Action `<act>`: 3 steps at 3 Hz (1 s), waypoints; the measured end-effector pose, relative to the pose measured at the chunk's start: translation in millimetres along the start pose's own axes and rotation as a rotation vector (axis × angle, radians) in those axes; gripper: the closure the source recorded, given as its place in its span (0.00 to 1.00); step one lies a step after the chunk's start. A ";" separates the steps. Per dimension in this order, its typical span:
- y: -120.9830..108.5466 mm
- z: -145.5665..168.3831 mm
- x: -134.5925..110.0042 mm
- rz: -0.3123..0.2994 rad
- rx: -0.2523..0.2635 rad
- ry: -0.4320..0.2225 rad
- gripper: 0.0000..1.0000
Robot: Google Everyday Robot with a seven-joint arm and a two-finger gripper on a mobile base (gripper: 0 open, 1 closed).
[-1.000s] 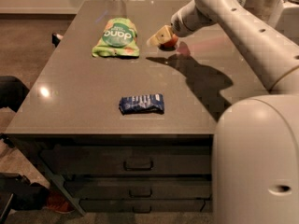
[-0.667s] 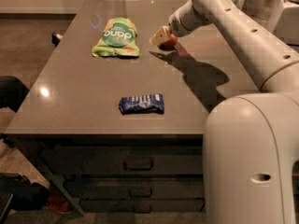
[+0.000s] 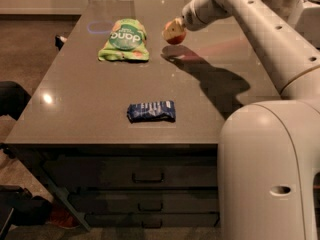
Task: Pick apple
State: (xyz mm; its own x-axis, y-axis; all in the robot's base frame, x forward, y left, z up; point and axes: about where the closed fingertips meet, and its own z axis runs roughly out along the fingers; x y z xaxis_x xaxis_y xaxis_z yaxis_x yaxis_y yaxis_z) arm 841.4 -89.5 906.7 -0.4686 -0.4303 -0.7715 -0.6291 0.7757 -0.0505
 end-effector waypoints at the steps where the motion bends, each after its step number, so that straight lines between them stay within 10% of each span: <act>1: 2.7 -18.9 -15.8 -0.025 -0.010 -0.034 0.99; 3: 6.2 -45.4 -36.3 -0.061 -0.018 -0.071 1.00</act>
Offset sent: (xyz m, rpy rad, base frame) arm -0.0230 -0.0103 0.0962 0.0185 -0.1233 0.0758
